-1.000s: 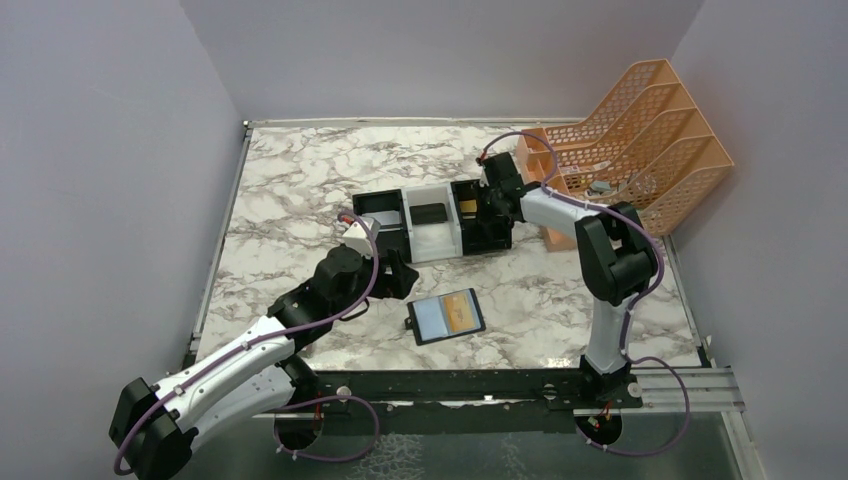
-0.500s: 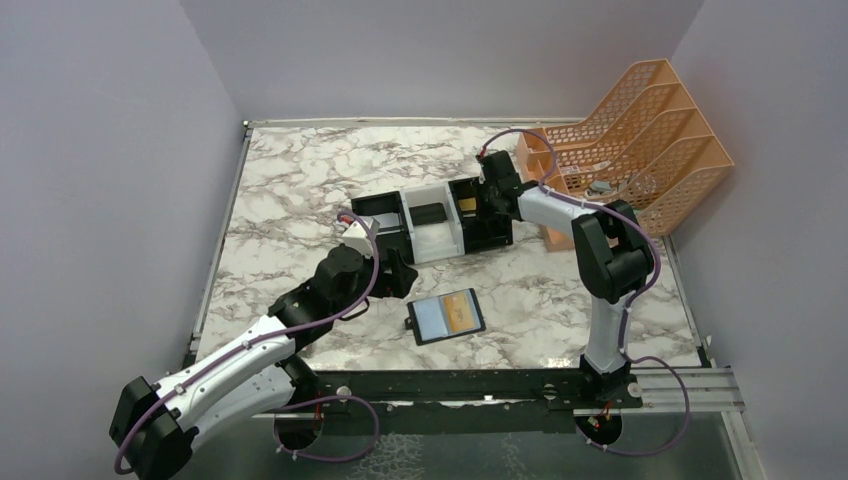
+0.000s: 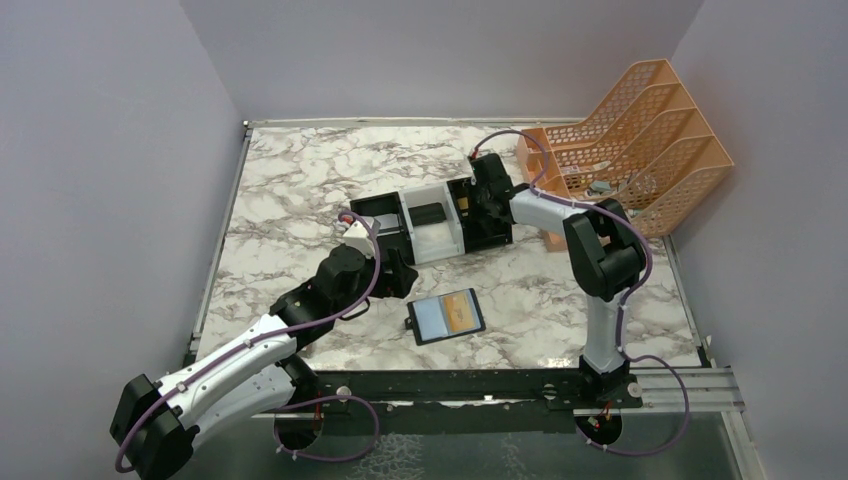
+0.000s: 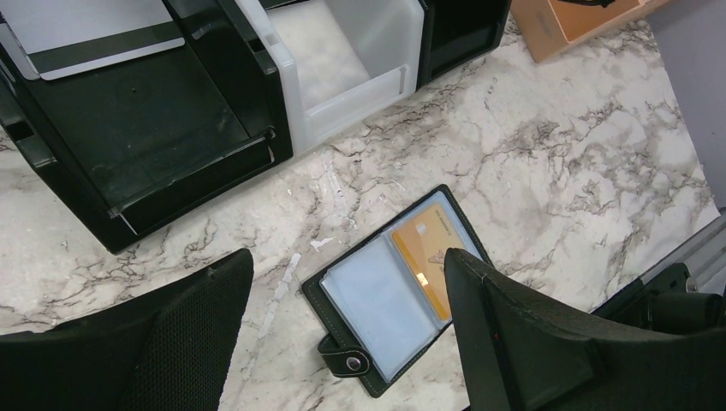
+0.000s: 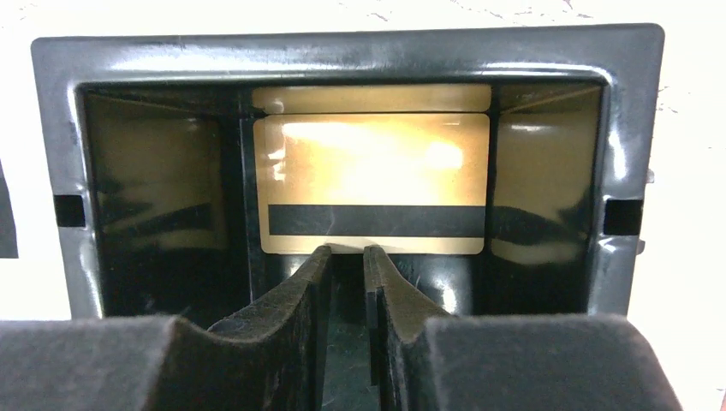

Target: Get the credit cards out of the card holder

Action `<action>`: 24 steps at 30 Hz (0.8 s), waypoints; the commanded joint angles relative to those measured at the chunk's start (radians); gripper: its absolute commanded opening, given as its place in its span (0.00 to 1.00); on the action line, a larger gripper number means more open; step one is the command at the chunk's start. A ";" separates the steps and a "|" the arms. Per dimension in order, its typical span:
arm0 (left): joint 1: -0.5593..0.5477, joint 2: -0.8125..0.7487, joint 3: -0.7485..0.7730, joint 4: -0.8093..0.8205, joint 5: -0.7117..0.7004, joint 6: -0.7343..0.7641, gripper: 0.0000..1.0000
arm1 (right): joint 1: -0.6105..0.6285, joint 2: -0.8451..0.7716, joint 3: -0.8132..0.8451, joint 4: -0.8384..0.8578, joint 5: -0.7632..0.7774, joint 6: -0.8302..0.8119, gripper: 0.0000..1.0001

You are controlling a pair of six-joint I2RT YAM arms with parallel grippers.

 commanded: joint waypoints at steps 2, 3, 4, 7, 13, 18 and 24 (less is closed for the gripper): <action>0.007 -0.008 -0.010 -0.002 -0.018 0.006 0.85 | 0.010 0.027 0.012 0.013 0.039 0.013 0.23; 0.007 -0.008 -0.010 -0.002 -0.018 0.007 0.85 | 0.010 0.026 0.013 0.014 0.043 0.012 0.23; 0.007 -0.008 -0.010 -0.003 -0.018 0.006 0.85 | 0.010 0.023 0.013 0.016 0.048 0.010 0.23; 0.007 -0.010 -0.012 -0.002 -0.020 0.006 0.85 | 0.010 0.023 0.025 0.017 0.052 -0.001 0.24; 0.007 -0.010 -0.007 -0.008 -0.018 0.004 0.85 | 0.009 -0.013 0.038 -0.014 0.014 0.001 0.25; 0.007 -0.020 -0.010 0.000 -0.004 0.000 0.85 | 0.011 -0.061 0.054 -0.078 -0.022 0.013 0.25; 0.007 -0.029 -0.014 -0.006 -0.004 -0.003 0.85 | 0.011 -0.106 0.001 -0.110 -0.075 0.035 0.25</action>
